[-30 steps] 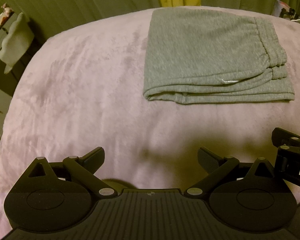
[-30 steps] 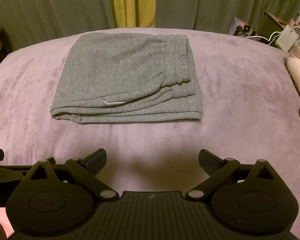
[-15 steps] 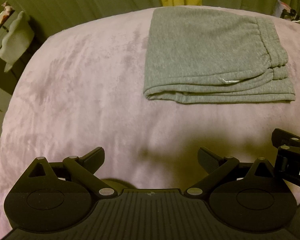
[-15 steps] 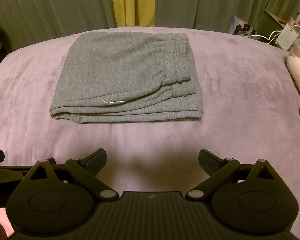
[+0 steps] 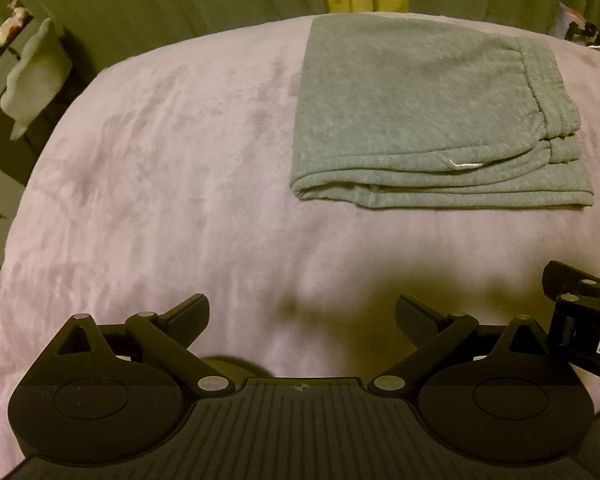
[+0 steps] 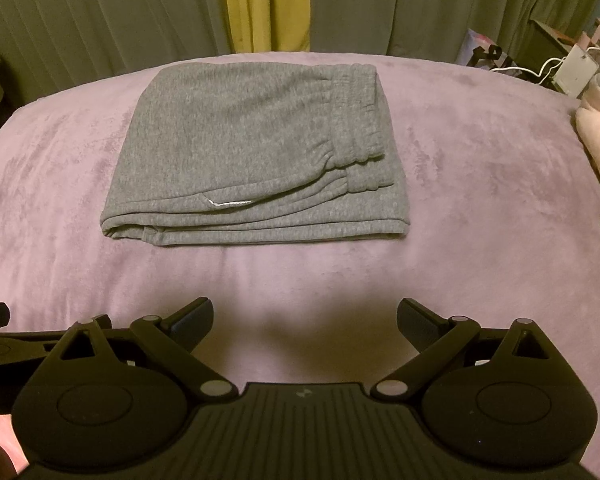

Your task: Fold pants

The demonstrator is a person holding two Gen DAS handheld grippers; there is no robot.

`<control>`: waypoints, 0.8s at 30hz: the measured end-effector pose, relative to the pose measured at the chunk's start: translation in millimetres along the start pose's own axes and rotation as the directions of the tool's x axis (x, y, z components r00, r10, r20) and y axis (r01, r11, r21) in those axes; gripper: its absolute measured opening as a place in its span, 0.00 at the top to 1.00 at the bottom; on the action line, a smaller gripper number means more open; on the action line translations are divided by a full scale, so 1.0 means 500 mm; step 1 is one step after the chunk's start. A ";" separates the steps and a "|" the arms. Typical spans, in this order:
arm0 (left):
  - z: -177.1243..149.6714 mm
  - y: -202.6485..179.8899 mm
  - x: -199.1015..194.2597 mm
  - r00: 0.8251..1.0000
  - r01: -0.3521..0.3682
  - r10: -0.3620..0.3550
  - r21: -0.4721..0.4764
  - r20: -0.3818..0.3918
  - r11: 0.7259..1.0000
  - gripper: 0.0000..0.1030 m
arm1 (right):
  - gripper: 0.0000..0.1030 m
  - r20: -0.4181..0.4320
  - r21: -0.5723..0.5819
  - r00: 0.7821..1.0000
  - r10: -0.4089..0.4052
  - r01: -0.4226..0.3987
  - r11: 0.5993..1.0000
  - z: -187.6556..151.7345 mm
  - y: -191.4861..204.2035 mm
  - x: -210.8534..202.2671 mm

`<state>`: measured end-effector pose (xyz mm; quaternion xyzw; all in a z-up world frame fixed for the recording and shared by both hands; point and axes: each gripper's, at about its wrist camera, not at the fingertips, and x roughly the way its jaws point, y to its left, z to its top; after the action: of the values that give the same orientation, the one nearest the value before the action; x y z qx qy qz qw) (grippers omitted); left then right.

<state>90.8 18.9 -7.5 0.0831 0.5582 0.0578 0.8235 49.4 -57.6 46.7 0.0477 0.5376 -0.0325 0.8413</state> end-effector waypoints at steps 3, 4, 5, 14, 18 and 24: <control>0.000 0.001 0.000 1.000 -0.004 0.004 0.000 0.003 1.000 0.01 | 0.04 0.000 0.000 1.000 0.000 0.000 1.000 0.000 0.001 0.000; 0.000 0.002 0.000 1.000 -0.004 0.004 -0.002 0.003 1.000 0.01 | 0.04 -0.001 0.001 1.000 0.000 0.000 1.000 0.000 0.001 0.000; 0.000 0.002 0.000 1.000 -0.004 0.004 -0.004 0.004 1.000 0.01 | 0.04 0.000 0.001 1.000 0.001 -0.001 1.000 0.000 0.001 0.000; 0.001 0.005 0.001 1.000 0.000 0.000 -0.009 0.002 1.000 0.01 | 0.04 -0.002 0.002 1.000 0.002 -0.002 1.000 -0.001 0.004 0.003; 0.001 0.005 0.000 1.000 0.001 -0.001 -0.011 0.001 1.000 0.01 | 0.04 -0.004 0.002 1.000 0.003 -0.003 1.000 -0.001 0.004 0.005; -0.001 0.005 0.002 1.000 0.003 -0.003 -0.019 0.001 1.000 0.01 | 0.04 -0.001 0.000 1.000 0.002 -0.002 1.000 -0.001 0.005 0.004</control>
<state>90.9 21.7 -7.9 0.0747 0.5574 0.0618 0.8245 50.1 -55.3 44.6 0.0482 0.5380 -0.0317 0.8410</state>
